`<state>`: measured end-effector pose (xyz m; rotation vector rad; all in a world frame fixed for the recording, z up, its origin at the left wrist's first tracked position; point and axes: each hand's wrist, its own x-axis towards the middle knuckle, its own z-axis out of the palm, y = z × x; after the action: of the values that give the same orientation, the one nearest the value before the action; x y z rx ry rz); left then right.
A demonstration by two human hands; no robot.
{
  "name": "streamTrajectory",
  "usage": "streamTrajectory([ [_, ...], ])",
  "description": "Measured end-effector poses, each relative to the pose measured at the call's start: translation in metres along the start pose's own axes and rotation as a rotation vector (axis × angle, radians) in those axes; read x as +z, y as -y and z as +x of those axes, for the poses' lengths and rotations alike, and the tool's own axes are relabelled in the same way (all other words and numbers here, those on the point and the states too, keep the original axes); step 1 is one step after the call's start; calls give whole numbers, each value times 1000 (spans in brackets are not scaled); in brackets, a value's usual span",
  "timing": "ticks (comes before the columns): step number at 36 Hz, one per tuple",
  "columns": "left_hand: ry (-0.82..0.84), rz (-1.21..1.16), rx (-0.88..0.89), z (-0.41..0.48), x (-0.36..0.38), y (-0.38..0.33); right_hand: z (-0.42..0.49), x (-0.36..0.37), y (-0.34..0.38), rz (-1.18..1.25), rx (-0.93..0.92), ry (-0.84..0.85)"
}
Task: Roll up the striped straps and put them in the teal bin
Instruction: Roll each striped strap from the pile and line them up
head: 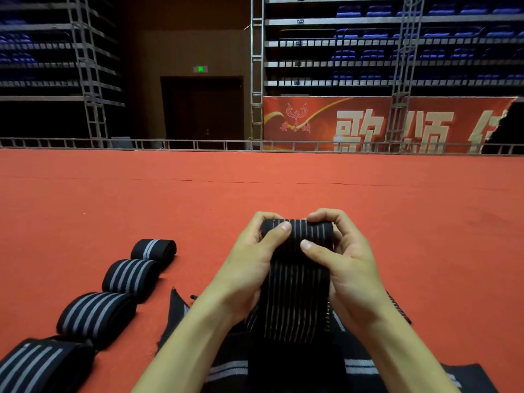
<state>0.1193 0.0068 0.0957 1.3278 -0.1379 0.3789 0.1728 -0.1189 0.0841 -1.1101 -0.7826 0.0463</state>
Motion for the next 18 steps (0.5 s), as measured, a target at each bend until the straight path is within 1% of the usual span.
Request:
streamTrajectory([
  [4, -41, -9, 63, 2, -4, 0, 2, 0, 0, 88, 105, 13],
  [6, -35, 14, 103, 3, -7, 2, 2, 1, 0, 112, 152, -1],
  [11, 10, 99, 176, 1, -8, 5, 1, 1, -1, 94, 169, -59],
  [14, 16, 91, 128, 1, -8, 6, 1, -2, 1, 86, 135, -60],
  [18, 14, 23, -40, 1, -3, 6, 1, -4, 3, 49, 88, -22],
])
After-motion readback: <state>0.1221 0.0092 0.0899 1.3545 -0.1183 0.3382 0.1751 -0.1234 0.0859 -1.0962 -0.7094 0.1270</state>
